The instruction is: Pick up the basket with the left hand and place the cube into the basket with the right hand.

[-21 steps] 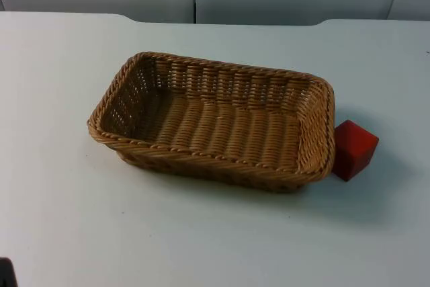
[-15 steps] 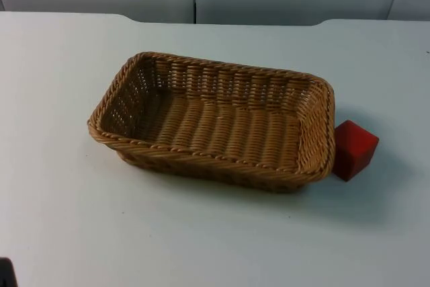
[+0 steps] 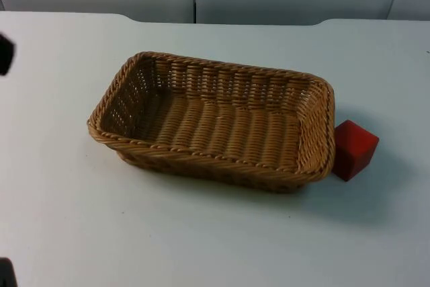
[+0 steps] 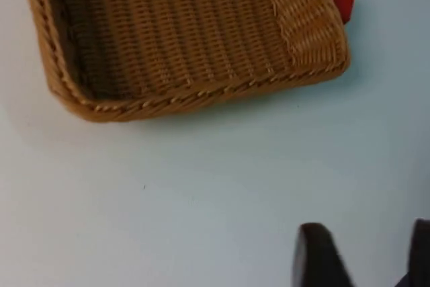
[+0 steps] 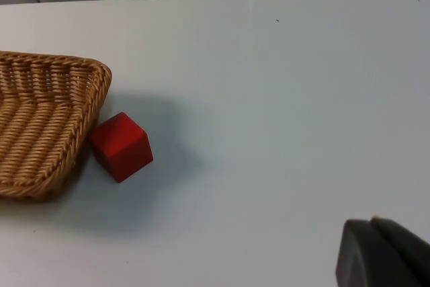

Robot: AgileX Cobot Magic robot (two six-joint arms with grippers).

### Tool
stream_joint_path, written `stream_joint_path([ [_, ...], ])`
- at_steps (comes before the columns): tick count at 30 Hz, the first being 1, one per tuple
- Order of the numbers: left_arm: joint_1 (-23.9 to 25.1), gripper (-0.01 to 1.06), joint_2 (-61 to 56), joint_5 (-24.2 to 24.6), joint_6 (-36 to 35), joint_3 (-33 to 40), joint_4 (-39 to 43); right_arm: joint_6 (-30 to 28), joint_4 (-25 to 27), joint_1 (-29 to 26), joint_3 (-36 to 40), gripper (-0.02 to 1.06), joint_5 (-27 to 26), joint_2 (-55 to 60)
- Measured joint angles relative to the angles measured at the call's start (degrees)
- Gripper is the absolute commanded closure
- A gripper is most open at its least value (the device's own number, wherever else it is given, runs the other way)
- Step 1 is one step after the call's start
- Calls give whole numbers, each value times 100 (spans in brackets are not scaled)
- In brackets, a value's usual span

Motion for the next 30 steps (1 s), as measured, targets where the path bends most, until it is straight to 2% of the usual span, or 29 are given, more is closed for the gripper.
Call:
stream_joint_path([
  [1, -45, 42, 442, 0, 88, -195, -76, 0, 0, 0, 0, 105, 0, 0],
  [2, -100, 38, 787, -30, 142, -434, -106, 0, 0, 0, 0, 105, 0, 0],
  [4, -160, 38, 1173, -44, 180, -665, -121, 0, 0, 0, 0, 105, 0, 0],
  [7, -444, 39, 2278, -346, 240, -1383, 54, 0, 0, 0, 0, 105, 0, 0],
  [8, -444, 39, 2278, -346, 240, -1383, 54, 0, 0, 0, 0, 105, 0, 0],
  [11, -632, 39, 3097, -777, 240, -1866, 475, 0, 0, 0, 0, 105, 0, 0],
  [12, -632, 39, 3097, -777, 240, -1866, 475, 0, 0, 0, 0, 105, 0, 0],
  [16, -688, 39, 4114, -1421, 226, -2383, 912, 0, 0, 0, 0, 105, 0, 0],
  [27, -688, 39, 5208, -1915, 226, -2905, 1078, 0, 0, 0, 0, 105, 0, 0],
  [30, -688, 39, 5533, -2188, 226, -2958, 1143, 0, 0, 0, 0, 105, 0, 0],
])
